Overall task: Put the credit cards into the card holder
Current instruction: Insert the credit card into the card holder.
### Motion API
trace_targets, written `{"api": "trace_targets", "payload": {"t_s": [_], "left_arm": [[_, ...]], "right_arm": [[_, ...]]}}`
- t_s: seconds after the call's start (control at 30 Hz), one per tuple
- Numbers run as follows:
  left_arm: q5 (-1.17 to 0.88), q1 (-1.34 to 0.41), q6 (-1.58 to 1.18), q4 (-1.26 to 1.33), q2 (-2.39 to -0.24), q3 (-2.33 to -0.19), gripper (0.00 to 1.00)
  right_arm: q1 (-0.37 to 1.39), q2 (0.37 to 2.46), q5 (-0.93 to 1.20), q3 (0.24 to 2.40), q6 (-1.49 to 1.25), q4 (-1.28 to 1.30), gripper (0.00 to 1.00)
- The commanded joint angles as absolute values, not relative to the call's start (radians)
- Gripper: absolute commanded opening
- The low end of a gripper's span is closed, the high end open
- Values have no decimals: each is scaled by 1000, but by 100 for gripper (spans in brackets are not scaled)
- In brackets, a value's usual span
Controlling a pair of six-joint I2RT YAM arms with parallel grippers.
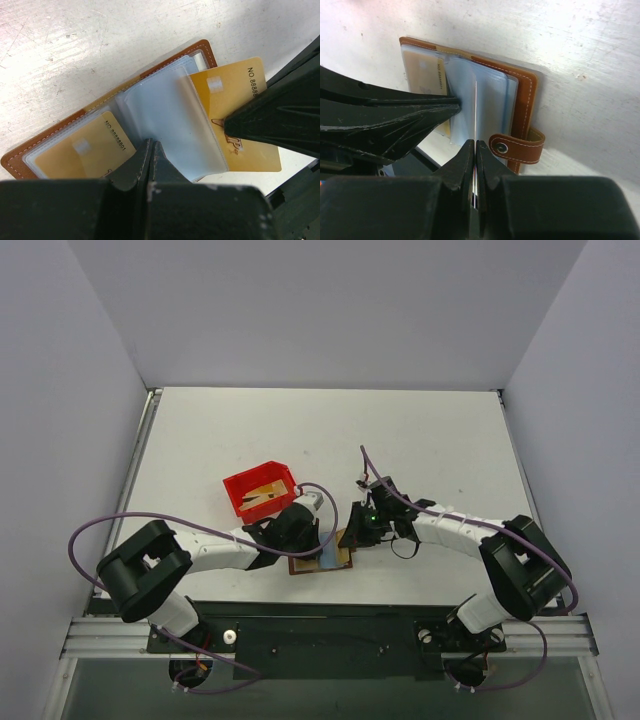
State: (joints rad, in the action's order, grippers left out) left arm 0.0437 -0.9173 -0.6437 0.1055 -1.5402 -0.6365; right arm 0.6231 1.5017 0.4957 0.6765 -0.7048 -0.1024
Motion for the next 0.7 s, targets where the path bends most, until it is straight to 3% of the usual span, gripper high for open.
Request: {"api": "trace_targets", "payload": {"t_s": [0.0, 0.67], "left_arm": [[52, -931, -632, -32, -1612, -607, 0], [52, -930, -624, -72, -1393, -658, 0]], "right_arm": [[623, 1506, 555, 660, -726, -173, 0], [623, 1514, 614, 638, -778, -282, 0]]}}
